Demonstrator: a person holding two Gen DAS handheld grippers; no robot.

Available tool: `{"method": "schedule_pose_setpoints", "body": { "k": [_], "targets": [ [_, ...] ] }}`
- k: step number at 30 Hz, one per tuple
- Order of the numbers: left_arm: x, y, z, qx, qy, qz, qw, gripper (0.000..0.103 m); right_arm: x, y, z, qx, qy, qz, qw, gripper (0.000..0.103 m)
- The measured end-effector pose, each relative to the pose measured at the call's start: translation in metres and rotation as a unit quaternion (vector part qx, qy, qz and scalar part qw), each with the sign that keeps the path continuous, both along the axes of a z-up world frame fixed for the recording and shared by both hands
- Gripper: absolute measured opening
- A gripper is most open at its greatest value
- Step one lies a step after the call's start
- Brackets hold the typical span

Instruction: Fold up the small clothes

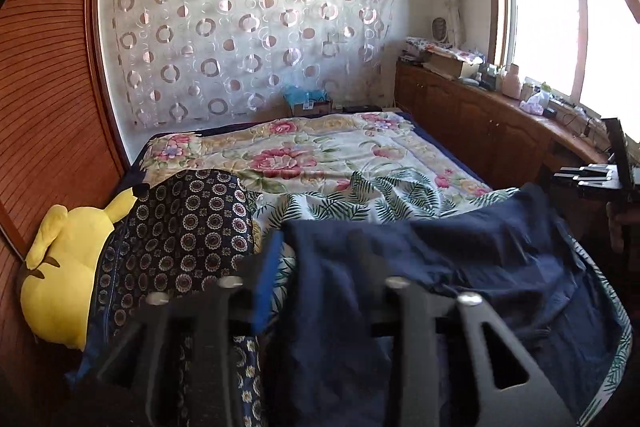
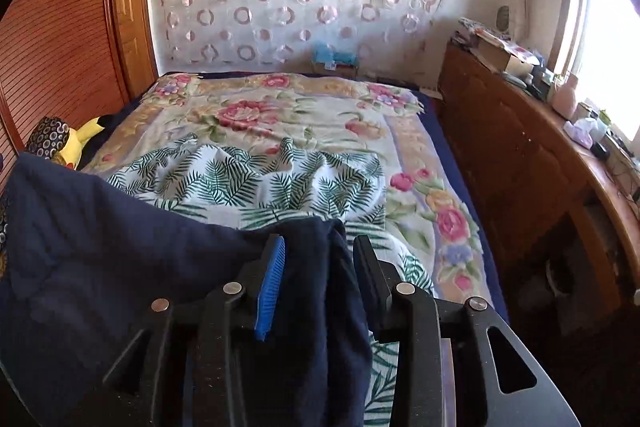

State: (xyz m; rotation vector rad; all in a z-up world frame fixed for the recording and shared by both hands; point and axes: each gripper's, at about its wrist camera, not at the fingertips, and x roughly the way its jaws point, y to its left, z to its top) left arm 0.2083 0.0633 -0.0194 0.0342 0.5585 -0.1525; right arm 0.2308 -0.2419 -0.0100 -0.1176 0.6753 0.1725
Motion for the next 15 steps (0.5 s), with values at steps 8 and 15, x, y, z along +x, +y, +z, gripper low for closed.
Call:
{"method": "schedule_pose_setpoints", "body": {
  "k": [8,15],
  "targets": [
    [-0.055,0.002,-0.005,-0.030,0.007,-0.021,0.9993,0.084,-0.051,-0.024,-0.012,0.040,0.009,0.019,0.999,0.053],
    [-0.092,0.005,-0.028,-0.011,0.022,-0.016,0.9996,0.084,-0.073,-0.030,-0.049,0.027,0.043,0.014,0.999,0.053]
  ]
}}
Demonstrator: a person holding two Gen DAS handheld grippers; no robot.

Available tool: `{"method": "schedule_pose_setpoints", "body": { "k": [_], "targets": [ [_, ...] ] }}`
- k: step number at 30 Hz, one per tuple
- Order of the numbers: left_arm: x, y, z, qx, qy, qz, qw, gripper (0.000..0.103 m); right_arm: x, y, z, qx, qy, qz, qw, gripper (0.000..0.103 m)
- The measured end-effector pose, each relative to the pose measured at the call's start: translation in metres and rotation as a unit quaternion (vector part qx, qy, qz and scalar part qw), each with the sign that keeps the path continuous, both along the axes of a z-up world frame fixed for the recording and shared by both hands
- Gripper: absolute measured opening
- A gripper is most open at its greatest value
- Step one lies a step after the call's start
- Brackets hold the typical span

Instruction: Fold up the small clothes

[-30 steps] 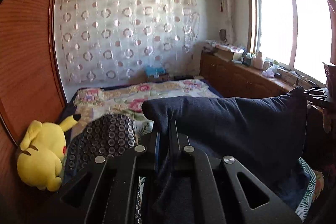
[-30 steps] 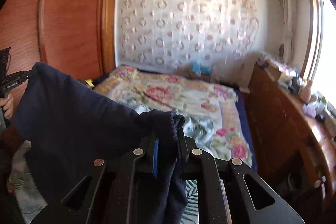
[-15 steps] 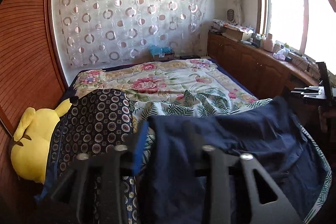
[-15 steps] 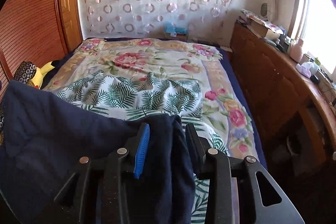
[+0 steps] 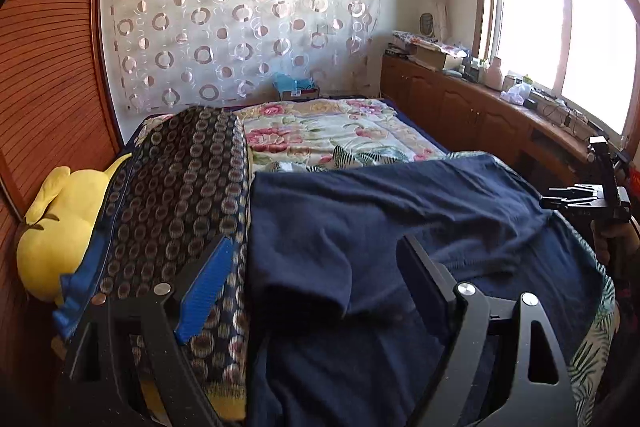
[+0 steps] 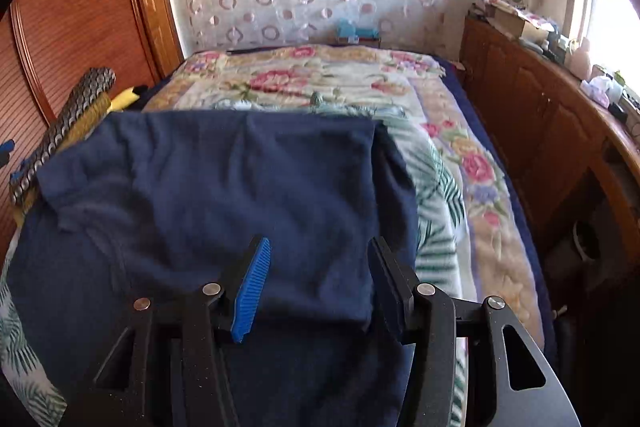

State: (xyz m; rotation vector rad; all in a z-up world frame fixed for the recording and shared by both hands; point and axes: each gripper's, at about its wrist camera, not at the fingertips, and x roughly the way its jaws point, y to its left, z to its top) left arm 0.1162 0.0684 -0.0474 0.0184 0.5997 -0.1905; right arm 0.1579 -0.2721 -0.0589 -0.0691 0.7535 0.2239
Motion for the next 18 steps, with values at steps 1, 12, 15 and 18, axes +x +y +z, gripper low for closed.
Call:
{"method": "schedule_pose_setpoints", "body": {
  "k": [1,12,15,18],
  "targets": [
    [-0.002,0.001,-0.003,0.002,0.003,0.001,1.0000,0.084,0.001,0.000,-0.003,-0.008,0.001,-0.005,1.000,0.053],
    [0.009,0.005,-0.031,0.010,0.047,0.012,0.9988,0.060,0.014,-0.015,-0.011,-0.007,0.016,-0.026,1.000,0.053],
    [0.016,0.005,-0.036,0.015,0.052,0.018,0.9984,0.059,0.015,-0.012,-0.012,-0.011,0.016,-0.026,0.999,0.054],
    [0.027,0.003,-0.039,0.027,0.060,0.026,0.9975,0.056,0.013,-0.010,-0.017,-0.009,0.015,-0.025,1.000,0.054]
  ]
}}
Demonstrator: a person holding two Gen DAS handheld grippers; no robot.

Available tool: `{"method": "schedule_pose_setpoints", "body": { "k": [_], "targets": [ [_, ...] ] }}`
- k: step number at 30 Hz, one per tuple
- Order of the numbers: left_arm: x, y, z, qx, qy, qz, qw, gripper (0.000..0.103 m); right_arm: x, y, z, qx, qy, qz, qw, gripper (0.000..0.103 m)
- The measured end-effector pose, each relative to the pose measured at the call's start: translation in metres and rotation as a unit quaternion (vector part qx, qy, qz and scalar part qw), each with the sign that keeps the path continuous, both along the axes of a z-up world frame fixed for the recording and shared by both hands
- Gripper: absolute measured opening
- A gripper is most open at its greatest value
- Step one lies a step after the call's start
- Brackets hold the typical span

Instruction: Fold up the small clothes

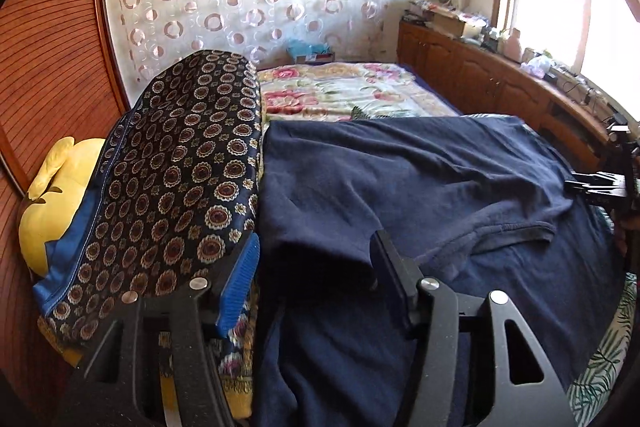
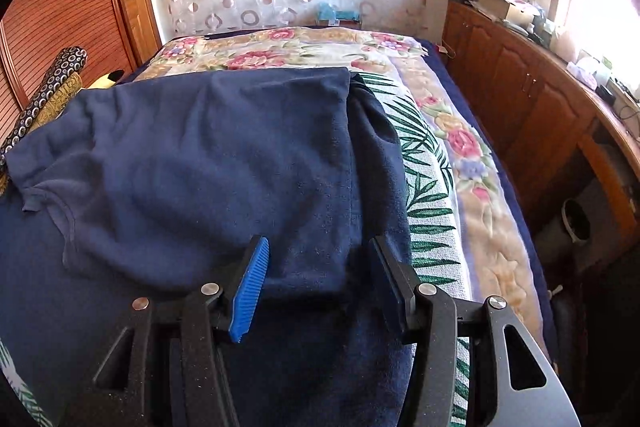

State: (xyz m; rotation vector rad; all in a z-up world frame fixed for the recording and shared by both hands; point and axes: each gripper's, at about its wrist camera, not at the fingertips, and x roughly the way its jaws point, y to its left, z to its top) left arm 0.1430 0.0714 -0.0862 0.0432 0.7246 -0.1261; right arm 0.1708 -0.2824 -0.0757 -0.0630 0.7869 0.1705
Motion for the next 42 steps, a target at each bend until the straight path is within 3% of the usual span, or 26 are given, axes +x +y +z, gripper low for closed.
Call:
{"method": "schedule_pose_setpoints", "body": {
  "k": [4,9,10,11,12,13,18,27,31,35,42],
  "targets": [
    [0.014,-0.001,-0.008,0.008,0.021,0.009,0.9997,0.041,-0.004,0.002,-0.007,-0.003,-0.001,0.000,1.000,0.054],
    [0.026,-0.004,-0.014,0.037,0.037,0.024,0.9983,0.040,-0.004,0.001,-0.007,-0.004,-0.001,0.000,1.000,0.054],
    [0.028,-0.005,-0.017,0.044,0.043,0.025,0.9978,0.039,-0.004,0.001,-0.007,-0.002,-0.002,0.003,1.000,0.050],
    [0.029,-0.006,-0.019,0.049,0.047,0.023,0.9974,0.028,-0.004,0.001,-0.007,0.006,-0.001,0.017,1.000,0.023],
    [0.030,-0.006,-0.021,0.055,0.049,0.022,0.9970,0.014,-0.004,0.004,-0.005,0.001,-0.002,0.031,1.000,0.009],
    [0.030,-0.006,-0.022,0.063,0.053,0.022,0.9964,0.006,-0.004,0.007,-0.004,-0.010,-0.004,0.036,0.999,0.008],
    [0.015,-0.003,-0.006,0.035,0.025,0.005,0.9991,0.005,-0.017,0.006,0.021,0.011,-0.040,0.057,0.998,0.008],
    [-0.041,0.003,0.056,-0.013,-0.050,-0.018,0.9985,0.005,-0.060,-0.023,0.068,0.052,-0.106,0.062,0.991,0.008],
    [-0.071,0.004,0.071,-0.021,-0.070,-0.027,0.9969,0.005,-0.091,-0.034,0.072,0.064,-0.120,0.069,0.988,0.007],
    [-0.100,0.009,0.064,-0.035,-0.069,-0.031,0.9965,0.005,-0.126,-0.045,0.067,0.063,-0.116,0.077,0.988,0.008],
    [-0.121,0.026,0.019,-0.048,-0.024,-0.013,0.9985,0.005,-0.170,-0.055,0.026,0.051,-0.079,0.074,0.993,0.008]
  ]
}}
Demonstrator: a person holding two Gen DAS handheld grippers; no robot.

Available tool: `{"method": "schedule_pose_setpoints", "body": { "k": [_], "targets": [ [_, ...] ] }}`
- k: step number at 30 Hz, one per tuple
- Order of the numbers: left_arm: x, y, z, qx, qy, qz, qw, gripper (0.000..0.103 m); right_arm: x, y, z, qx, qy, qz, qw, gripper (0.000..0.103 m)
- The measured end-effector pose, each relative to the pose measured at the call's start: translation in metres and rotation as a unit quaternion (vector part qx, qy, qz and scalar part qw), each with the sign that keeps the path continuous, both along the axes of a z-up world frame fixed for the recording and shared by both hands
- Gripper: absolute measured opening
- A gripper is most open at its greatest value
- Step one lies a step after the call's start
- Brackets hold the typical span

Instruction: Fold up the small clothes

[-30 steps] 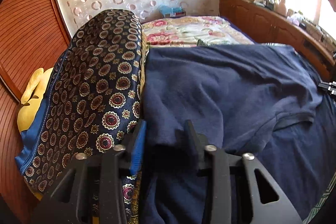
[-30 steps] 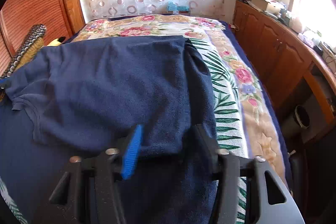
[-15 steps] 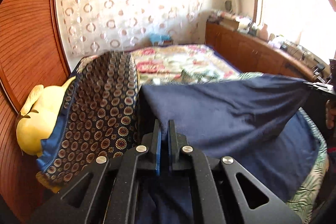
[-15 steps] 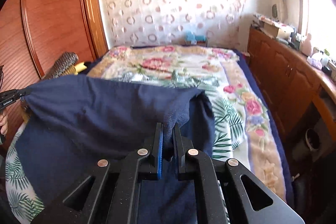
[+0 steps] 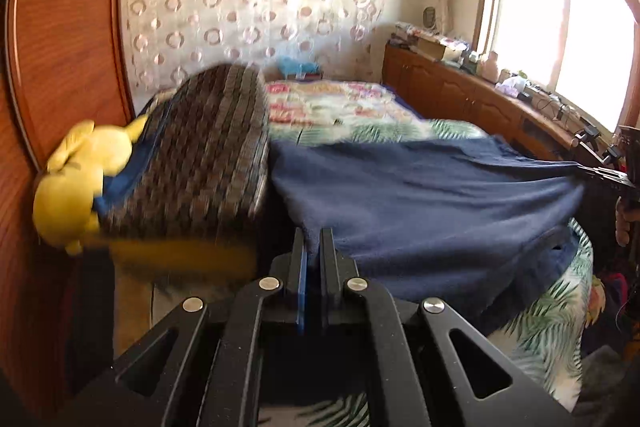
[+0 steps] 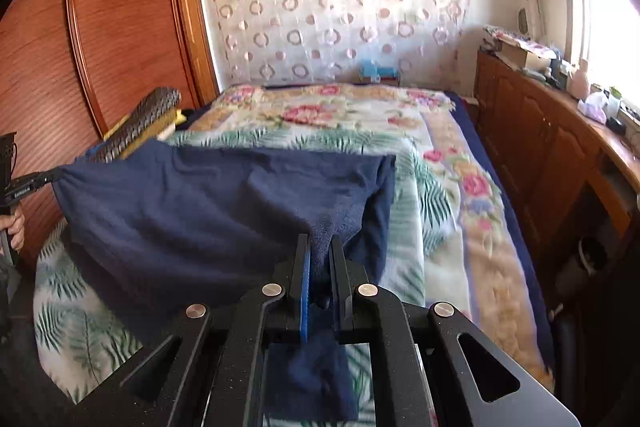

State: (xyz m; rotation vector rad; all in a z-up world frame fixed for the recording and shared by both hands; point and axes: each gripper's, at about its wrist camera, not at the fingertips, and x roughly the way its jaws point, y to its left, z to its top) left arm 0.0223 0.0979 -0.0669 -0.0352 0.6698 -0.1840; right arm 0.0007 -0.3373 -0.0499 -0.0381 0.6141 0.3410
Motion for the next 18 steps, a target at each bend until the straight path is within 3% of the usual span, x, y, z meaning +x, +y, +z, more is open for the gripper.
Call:
{"method": "schedule_pose_setpoints", "body": {
  "k": [9,11,14,18],
  "targets": [
    [-0.011,-0.002,-0.040,0.014,0.034,0.008,0.9993,0.006,0.009,0.008,-0.041,-0.007,0.041,-0.019,0.999,0.008],
    [-0.014,-0.006,-0.043,0.025,0.030,0.009,0.9992,0.008,0.009,0.015,-0.042,-0.017,0.043,-0.028,0.999,0.018],
    [-0.018,-0.007,-0.044,0.010,0.025,0.006,0.9996,0.016,0.008,0.024,-0.036,-0.015,0.043,-0.041,0.998,0.032],
    [-0.024,-0.007,-0.039,-0.005,0.009,0.002,0.9999,0.031,0.006,0.028,-0.029,-0.016,0.030,-0.047,0.998,0.036]
  ]
}}
